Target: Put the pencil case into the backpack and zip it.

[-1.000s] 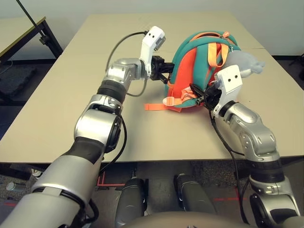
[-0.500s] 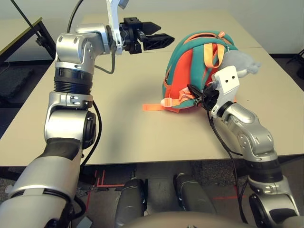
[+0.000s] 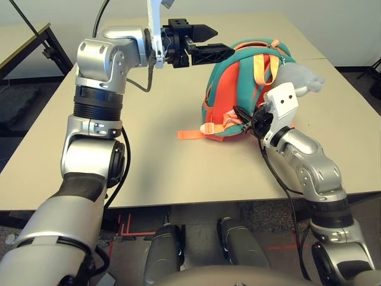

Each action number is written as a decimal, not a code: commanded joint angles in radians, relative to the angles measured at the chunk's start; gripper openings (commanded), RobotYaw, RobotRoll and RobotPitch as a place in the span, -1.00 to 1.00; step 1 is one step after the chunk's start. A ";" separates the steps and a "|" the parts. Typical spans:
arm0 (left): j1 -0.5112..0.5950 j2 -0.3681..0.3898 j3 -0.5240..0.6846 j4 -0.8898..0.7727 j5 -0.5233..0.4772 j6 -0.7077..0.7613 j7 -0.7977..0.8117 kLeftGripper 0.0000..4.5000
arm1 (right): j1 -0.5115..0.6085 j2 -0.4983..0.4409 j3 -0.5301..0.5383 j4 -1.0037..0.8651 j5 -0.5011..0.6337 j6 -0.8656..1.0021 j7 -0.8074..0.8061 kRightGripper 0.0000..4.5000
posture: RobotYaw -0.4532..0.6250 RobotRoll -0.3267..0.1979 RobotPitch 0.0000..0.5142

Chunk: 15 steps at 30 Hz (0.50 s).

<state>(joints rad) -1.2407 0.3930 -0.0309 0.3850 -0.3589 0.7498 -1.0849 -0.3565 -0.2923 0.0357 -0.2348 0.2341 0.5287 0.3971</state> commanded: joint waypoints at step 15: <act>-0.053 -0.004 -0.049 0.090 0.024 -0.101 -0.040 1.00 | 0.001 0.018 0.051 0.003 -0.031 -0.027 0.021 -0.72 | -0.62 0.25 -0.75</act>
<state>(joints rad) -1.2748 0.3932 -0.0625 0.4552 -0.3486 0.6680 -1.1131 -0.3565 -0.2787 0.0555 -0.2346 0.2027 0.5122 0.3970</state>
